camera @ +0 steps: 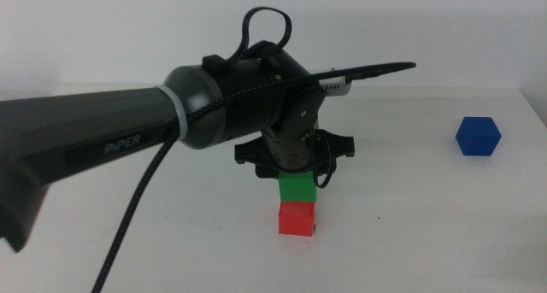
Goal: Stack red cubes first, then green, then blue cubes in a specific spot.
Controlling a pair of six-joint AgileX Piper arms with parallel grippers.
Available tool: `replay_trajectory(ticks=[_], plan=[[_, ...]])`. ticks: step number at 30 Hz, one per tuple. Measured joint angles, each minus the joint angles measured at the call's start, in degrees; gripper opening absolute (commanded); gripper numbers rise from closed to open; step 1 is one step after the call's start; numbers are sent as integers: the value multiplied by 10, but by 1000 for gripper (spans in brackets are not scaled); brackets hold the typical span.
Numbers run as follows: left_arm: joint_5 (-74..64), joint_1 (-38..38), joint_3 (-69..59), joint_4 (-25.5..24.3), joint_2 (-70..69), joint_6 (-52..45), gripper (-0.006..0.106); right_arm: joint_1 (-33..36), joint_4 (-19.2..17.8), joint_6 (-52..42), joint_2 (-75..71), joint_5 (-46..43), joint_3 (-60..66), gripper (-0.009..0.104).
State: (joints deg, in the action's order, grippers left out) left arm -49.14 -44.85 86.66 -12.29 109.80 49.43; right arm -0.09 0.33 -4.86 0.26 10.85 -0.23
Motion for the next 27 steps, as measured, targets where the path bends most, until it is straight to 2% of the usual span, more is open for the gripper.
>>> replay_trajectory(ticks=[21, 22, 26, 27], plan=[[6, 1, -2, 25, 28, -23, 12, 0, 0, 0, 0, 0, 0, 93], [6, 1, -2, 25, 28, -25, 14, 0, 0, 0, 0, 0, 0, 93], [6, 1, -2, 24, 28, -30, 34, 0, 0, 0, 0, 0, 0, 93], [6, 1, -2, 23, 28, -32, 49, 0, 0, 0, 0, 0, 0, 93]])
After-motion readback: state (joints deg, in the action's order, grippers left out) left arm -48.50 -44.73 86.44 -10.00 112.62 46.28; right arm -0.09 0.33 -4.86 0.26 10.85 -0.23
